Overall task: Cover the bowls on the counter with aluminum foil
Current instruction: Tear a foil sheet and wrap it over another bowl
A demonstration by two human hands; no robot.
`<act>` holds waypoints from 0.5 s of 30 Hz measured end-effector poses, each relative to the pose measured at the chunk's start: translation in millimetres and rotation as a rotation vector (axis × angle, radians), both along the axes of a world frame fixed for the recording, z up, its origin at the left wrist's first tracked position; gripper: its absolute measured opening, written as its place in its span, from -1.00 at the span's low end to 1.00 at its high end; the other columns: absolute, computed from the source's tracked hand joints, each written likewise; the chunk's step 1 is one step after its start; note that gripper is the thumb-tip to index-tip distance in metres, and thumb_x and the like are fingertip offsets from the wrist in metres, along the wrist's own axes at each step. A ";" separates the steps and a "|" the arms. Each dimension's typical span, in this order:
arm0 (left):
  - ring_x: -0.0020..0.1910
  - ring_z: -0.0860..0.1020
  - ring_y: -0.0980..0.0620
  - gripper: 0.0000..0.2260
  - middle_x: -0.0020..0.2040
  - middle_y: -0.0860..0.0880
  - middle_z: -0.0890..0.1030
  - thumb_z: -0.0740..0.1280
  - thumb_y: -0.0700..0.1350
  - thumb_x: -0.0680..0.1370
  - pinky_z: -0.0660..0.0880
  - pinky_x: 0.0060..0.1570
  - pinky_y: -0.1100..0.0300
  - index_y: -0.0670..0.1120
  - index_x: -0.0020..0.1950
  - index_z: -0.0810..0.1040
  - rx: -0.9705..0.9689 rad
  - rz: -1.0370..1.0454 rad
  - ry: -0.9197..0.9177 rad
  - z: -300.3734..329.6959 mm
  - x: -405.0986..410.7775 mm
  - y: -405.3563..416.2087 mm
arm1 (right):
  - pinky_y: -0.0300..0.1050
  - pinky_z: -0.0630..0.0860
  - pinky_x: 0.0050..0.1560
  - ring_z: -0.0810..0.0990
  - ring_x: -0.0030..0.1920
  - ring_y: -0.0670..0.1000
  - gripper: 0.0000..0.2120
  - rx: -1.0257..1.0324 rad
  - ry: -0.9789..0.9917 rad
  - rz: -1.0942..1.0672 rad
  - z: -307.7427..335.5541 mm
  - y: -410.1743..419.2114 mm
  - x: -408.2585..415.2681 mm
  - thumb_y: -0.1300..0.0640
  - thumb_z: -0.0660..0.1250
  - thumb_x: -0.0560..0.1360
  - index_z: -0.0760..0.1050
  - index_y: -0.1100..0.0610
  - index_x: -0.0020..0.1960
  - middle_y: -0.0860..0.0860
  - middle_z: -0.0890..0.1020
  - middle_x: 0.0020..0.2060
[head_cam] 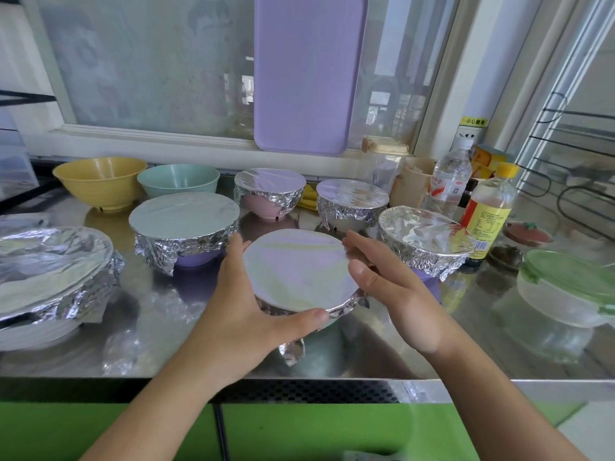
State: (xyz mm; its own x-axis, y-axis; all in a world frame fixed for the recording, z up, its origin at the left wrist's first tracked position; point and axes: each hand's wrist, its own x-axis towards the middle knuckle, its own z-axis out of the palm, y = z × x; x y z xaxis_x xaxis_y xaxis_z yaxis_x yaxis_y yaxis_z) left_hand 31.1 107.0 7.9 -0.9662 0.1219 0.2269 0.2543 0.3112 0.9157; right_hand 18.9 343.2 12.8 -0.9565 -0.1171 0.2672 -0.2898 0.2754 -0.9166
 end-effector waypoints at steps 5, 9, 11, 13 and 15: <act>-0.12 0.50 0.63 0.23 0.38 0.27 0.46 0.69 -0.08 0.29 0.38 -0.31 0.62 0.13 0.71 -0.11 0.072 -0.044 -0.098 1.8 4.7 -3.5 | -0.41 0.47 -0.01 0.58 0.03 -0.20 -0.50 0.034 -0.023 -0.007 2.0 5.2 5.0 -0.06 0.34 0.64 0.42 0.01 0.55 -0.01 0.49 0.27; 0.02 0.47 0.62 0.34 0.50 0.30 0.35 0.72 0.19 0.19 0.40 -0.24 0.62 0.21 0.70 -0.15 0.054 -0.052 -0.054 -3.1 2.2 -7.7 | -0.35 0.47 -0.11 0.52 -0.21 -0.13 -0.57 -0.032 -0.043 0.015 -1.0 6.1 10.4 0.11 0.32 0.67 0.43 0.07 0.53 0.09 0.44 0.14; -0.04 0.57 0.51 0.31 0.41 0.40 0.40 0.72 0.28 0.13 0.47 -0.19 0.54 0.34 0.65 -0.08 0.075 -0.056 -0.045 -1.6 4.7 -7.1 | -0.29 0.52 -0.02 0.64 -0.05 -0.13 -0.54 -0.035 -0.028 0.034 -2.9 7.0 12.2 -0.01 0.44 0.59 0.48 -0.09 0.47 0.02 0.51 0.15; -0.05 0.58 0.47 0.09 0.22 0.55 0.47 0.69 0.22 0.13 0.51 -0.10 0.44 0.55 0.43 0.06 0.081 -0.037 -0.021 -1.2 5.6 -3.3 | -0.18 0.54 0.13 0.66 0.22 -0.08 -0.57 -0.005 -0.015 0.027 -7.3 9.1 11.6 -0.06 0.46 0.51 0.55 -0.31 0.35 0.00 0.56 0.25; 0.12 0.46 0.60 0.13 0.21 0.54 0.45 0.67 0.17 0.10 0.48 0.07 0.45 0.49 0.46 0.03 0.110 -0.018 0.007 -4.2 4.8 2.0 | -0.09 0.54 0.25 0.64 0.31 -0.04 -0.57 -0.026 -0.012 0.023 -10.9 9.8 10.7 -0.15 0.52 0.46 0.58 -0.41 0.30 0.01 0.58 0.33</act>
State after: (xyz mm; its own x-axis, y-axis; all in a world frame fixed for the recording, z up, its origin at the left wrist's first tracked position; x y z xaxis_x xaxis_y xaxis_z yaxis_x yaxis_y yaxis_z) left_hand 36.0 109.0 3.8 -0.9625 0.1129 0.2468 0.2656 0.2040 0.9423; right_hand 29.6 353.0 1.9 -0.9569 -0.1318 0.2588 -0.2844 0.2448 -0.9269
